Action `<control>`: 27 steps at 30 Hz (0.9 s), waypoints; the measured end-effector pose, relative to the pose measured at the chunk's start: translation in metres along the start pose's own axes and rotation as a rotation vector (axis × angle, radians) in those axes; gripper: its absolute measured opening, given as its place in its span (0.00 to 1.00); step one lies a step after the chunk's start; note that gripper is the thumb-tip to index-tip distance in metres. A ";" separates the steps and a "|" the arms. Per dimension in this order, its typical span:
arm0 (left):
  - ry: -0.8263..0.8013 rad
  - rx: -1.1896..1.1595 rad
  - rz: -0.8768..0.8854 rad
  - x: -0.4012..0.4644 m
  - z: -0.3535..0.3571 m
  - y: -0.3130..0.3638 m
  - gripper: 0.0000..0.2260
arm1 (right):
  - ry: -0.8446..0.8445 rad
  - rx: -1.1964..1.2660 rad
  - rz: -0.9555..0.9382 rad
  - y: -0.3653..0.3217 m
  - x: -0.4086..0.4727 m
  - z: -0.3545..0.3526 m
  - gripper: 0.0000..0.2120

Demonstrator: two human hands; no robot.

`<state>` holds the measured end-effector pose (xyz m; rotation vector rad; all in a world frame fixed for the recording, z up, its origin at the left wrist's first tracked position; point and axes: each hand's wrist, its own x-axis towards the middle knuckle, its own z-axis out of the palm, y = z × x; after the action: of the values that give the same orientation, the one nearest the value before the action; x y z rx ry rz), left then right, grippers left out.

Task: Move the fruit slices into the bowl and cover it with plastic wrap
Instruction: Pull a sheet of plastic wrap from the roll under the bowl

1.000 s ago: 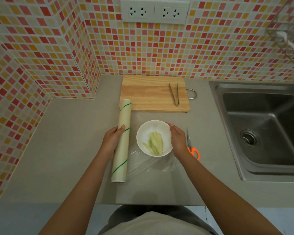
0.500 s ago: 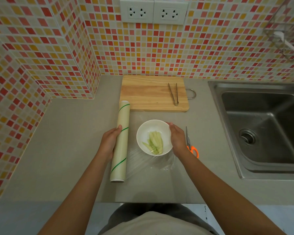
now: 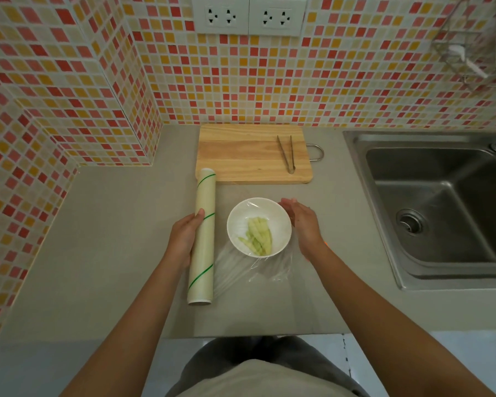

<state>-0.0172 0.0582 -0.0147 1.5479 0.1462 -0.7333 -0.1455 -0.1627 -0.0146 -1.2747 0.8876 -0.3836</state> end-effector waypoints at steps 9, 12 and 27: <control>-0.028 0.030 0.032 0.006 0.000 0.004 0.10 | 0.221 -0.124 -0.168 0.006 -0.010 -0.014 0.10; -0.025 0.033 0.044 0.006 0.002 0.007 0.10 | 0.256 -0.295 -0.225 0.005 -0.017 -0.023 0.05; 0.052 0.078 0.098 -0.005 0.008 0.008 0.08 | 0.230 -1.198 0.091 0.000 -0.041 -0.049 0.12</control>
<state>-0.0199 0.0511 -0.0047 1.6375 0.0807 -0.6278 -0.2081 -0.1669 -0.0010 -2.2878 1.4488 0.1418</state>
